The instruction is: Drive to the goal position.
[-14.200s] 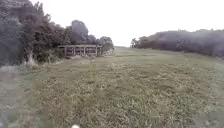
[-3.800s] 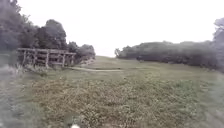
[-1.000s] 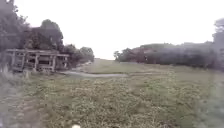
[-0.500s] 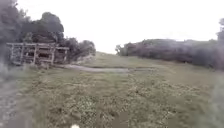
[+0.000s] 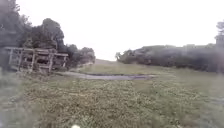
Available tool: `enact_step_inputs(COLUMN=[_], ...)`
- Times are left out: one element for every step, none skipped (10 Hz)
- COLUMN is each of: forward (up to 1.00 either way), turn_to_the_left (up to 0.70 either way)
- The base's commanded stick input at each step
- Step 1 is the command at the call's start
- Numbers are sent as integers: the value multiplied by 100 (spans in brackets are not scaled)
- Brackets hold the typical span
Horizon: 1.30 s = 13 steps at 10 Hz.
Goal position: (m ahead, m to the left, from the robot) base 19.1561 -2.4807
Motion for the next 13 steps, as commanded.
enact_step_inputs(forward=[50,50,50,50,50,50,50,50,50,50,50,50,50], turn_to_the_left=[0,0,0,0,-6,-49,-50,-50,-50,-50,-35,0,0])
